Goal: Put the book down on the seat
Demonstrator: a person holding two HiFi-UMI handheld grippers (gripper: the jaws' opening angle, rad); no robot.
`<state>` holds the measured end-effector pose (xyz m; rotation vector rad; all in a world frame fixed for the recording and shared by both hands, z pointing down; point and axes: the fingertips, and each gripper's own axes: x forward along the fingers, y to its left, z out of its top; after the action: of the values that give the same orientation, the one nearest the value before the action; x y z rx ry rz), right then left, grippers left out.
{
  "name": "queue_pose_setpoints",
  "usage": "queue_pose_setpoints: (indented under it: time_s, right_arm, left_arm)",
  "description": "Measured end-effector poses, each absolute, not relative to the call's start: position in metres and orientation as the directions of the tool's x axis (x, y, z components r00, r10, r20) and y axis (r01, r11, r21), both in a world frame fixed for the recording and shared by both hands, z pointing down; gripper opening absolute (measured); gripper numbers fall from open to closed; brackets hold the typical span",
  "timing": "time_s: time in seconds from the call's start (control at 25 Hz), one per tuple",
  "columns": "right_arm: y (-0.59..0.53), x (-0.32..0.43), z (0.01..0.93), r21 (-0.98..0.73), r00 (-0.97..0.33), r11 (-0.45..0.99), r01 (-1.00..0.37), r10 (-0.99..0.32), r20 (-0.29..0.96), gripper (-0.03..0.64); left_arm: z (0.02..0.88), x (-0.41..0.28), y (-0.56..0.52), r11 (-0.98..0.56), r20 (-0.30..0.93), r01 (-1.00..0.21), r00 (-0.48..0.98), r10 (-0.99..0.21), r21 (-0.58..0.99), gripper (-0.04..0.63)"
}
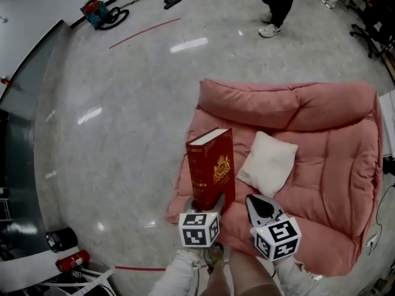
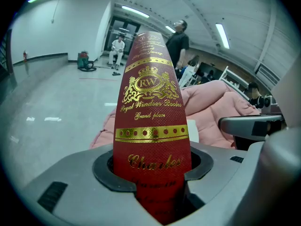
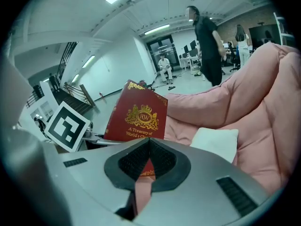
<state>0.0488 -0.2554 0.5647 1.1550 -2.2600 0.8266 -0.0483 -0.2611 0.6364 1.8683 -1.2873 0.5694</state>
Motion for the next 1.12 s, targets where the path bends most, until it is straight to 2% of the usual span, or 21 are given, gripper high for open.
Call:
queue_pose_setpoints:
  time_s: [1.12]
  right_arm:
    - [-0.291, 0.065, 0.642, -0.361, -0.515, 0.376, -0.853, -0.505, 0.693, 0.006]
  left_arm:
    - [0.790, -0.013, -0.319, -0.130, 0.846, -0.898, 0.441, -0.300, 0.422, 0.264]
